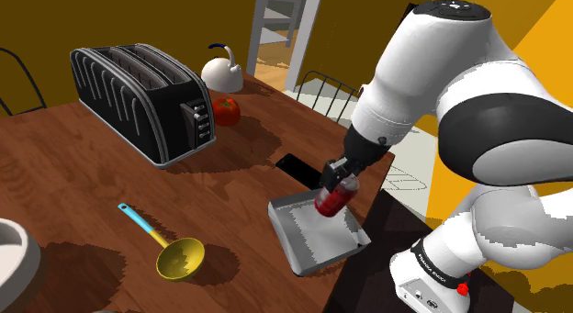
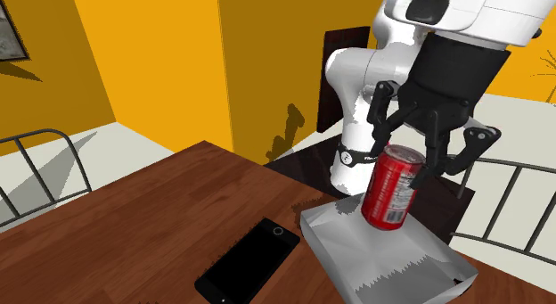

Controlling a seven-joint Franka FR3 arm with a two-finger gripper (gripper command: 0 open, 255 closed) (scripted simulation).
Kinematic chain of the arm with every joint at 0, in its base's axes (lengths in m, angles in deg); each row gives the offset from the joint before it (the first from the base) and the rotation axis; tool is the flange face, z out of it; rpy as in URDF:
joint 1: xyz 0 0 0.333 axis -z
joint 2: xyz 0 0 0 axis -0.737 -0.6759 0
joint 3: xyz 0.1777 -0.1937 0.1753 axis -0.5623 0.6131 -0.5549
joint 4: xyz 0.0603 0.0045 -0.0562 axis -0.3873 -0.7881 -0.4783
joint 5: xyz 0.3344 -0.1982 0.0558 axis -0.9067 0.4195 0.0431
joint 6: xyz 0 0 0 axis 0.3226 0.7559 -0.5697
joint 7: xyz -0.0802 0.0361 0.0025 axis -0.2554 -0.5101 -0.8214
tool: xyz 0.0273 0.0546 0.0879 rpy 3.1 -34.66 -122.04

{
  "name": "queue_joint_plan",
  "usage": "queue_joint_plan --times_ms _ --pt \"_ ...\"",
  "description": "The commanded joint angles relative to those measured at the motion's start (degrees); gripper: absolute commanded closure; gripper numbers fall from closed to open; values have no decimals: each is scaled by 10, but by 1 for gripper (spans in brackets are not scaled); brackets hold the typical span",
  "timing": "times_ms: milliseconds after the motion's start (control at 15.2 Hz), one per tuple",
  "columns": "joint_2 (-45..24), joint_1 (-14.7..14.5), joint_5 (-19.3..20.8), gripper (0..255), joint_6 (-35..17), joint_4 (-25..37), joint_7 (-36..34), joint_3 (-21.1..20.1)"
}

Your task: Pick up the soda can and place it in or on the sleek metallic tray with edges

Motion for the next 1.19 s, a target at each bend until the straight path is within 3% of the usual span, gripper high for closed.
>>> queue_joint_plan --times_ms 0,528,990,1056,1122 --pt "-7 0 -3 255 -19 -12 -4 -7" --pt "-34 2 -10 255 -86 -52 -16 -29" --pt "-34 2 -10 255 -86 -52 -16 -29" --pt "-34 2 -10 0 -86 -52 -16 -29" --pt "-34 2 -10 0 -86 -52 -16 -29"
